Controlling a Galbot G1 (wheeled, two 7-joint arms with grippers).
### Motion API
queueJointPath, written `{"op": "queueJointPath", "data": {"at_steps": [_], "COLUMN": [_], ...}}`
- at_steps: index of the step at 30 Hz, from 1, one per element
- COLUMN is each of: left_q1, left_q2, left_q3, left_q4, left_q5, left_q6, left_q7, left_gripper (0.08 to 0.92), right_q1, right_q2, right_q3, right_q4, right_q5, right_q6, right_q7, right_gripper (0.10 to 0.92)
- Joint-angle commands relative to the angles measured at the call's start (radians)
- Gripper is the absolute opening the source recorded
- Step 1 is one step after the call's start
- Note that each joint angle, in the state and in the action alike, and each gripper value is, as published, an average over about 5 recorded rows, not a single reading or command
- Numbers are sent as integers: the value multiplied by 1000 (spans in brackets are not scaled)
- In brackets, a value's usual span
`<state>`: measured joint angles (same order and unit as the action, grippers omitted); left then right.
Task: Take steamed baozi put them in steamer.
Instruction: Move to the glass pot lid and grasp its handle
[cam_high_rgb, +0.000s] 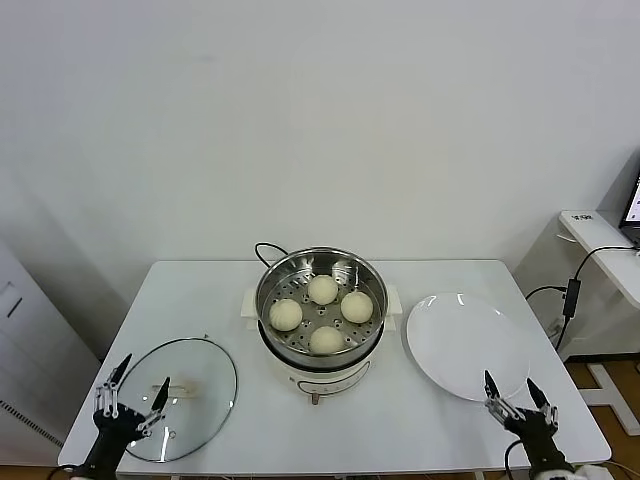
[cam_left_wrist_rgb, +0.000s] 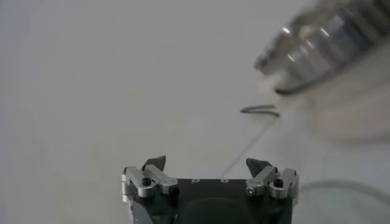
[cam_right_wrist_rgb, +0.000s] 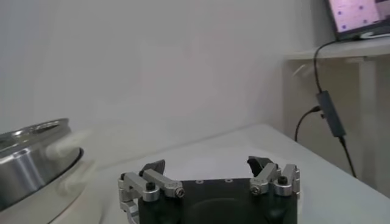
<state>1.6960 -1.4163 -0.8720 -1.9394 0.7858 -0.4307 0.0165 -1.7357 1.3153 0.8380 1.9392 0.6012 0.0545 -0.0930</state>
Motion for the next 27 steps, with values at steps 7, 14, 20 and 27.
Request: {"op": "queueJointPath", "data": {"at_steps": [7,14,20,27], "left_q1": [-71,-160,-220,-266], "left_q2": [37,34,41,55], "left_q3": [-8,-9,3,10], "left_q4": [269,315,329,350], "left_q5": [681,689,693,695], "left_q6": [-151,-89,-51,-10], "left_q7": [-343,-320,-305,-282], "left_gripper": [823,823,823,823], "right_q1": [-107,-118,-121,-132], "right_q2": [76,78,79,80], "right_q3": [42,42,44,49], "right_q4": [68,74,77,77], "right_q5": [-58,-58,-60,-61], "right_q6": [10,14,22,33], "right_q7": [5,3,2,0], "right_gripper": [823,823,823,823]}}
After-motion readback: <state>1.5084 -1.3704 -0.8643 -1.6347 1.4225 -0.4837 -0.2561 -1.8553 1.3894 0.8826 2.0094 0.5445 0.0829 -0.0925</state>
